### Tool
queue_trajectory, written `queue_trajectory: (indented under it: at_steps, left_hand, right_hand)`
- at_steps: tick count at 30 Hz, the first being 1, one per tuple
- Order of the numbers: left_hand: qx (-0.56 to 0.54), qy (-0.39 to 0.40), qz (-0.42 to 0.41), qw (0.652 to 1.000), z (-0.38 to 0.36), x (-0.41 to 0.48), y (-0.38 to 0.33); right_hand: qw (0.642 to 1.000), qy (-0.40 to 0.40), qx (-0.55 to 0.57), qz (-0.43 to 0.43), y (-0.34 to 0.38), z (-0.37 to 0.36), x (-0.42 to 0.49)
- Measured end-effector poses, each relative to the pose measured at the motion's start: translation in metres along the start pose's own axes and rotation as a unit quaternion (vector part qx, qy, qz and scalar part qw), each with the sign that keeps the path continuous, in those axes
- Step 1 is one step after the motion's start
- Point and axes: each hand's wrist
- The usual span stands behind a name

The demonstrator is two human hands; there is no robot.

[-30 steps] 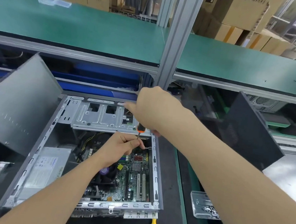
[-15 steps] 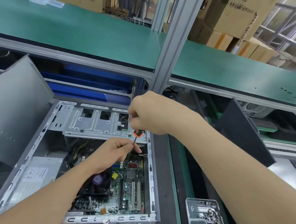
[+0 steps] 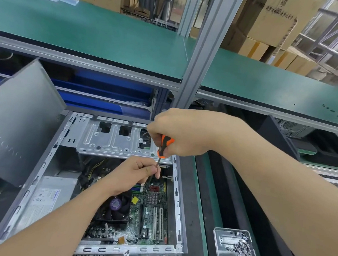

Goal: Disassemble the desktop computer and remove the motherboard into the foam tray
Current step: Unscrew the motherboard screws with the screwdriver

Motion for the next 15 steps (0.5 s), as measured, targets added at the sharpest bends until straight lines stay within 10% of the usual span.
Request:
queue_trajectory:
  at_steps: [6, 15]
  left_hand:
    - [0.050, 0.005, -0.007, 0.999, -0.002, -0.002, -0.006]
    - [0.036, -0.047, -0.017, 0.998, 0.004, -0.004, -0.041]
  right_hand:
    - [0.972, -0.152, -0.023, -0.180, 0.011, -0.002, -0.006]
    - [0.956, -0.091, 0.065, -0.270, 0.016, -0.013, 0.005]
Point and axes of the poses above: each hand's wrist, its own x-axis towards the middle knuckle, its own z-axis out of the back of the hand, y = z × x, and after that the axes turned 14 degrees about -y, right-handed
